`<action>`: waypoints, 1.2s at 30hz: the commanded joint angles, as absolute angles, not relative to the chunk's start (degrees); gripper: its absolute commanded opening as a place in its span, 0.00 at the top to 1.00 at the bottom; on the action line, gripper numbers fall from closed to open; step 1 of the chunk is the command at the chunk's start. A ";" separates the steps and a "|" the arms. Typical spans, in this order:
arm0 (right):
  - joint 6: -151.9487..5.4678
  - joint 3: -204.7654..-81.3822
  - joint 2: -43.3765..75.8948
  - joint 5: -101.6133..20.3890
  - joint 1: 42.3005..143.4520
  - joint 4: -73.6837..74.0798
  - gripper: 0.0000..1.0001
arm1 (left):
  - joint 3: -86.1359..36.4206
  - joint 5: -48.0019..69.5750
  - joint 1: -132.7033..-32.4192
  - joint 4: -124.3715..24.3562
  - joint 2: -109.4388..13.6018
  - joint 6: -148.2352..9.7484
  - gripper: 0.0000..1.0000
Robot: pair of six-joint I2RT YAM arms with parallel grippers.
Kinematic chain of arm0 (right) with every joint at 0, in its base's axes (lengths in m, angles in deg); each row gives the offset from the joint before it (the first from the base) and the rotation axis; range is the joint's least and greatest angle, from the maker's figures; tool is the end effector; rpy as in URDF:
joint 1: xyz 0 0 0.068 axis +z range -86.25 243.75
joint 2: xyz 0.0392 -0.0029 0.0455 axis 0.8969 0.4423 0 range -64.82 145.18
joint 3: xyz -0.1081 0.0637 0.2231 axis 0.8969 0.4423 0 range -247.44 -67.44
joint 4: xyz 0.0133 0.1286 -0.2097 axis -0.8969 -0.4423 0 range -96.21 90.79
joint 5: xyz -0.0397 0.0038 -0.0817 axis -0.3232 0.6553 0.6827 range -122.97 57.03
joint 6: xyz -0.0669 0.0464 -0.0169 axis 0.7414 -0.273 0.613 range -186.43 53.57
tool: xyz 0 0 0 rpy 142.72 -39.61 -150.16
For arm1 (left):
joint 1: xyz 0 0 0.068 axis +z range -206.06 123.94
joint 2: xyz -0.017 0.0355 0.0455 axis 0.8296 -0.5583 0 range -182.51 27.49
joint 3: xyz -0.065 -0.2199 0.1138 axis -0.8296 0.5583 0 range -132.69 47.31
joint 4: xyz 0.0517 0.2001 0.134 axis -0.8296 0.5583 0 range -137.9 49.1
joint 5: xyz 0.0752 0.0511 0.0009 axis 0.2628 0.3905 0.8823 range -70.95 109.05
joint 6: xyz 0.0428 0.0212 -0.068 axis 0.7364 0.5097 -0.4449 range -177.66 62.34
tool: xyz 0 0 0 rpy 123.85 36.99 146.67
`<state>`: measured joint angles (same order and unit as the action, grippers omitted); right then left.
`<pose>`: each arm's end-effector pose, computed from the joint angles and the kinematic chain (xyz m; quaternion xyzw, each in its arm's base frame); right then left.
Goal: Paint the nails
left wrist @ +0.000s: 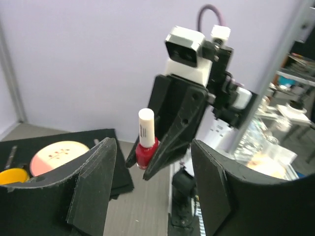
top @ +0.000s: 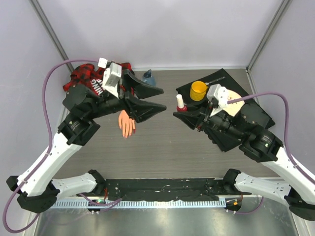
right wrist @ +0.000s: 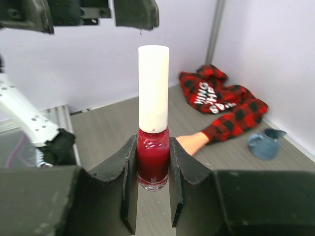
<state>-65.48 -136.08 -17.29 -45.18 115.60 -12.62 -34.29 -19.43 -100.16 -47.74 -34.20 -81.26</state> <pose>0.1046 0.1581 0.4531 -0.3626 0.5505 0.3850 0.6459 0.1272 -0.1861 0.5091 0.3619 0.4866 -0.5876 0.5358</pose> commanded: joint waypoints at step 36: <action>-73.47 -136.79 -18.68 -69.84 115.34 -6.49 0.99 | -36.88 -51.46 -109.41 -66.02 -49.78 -95.81 0.67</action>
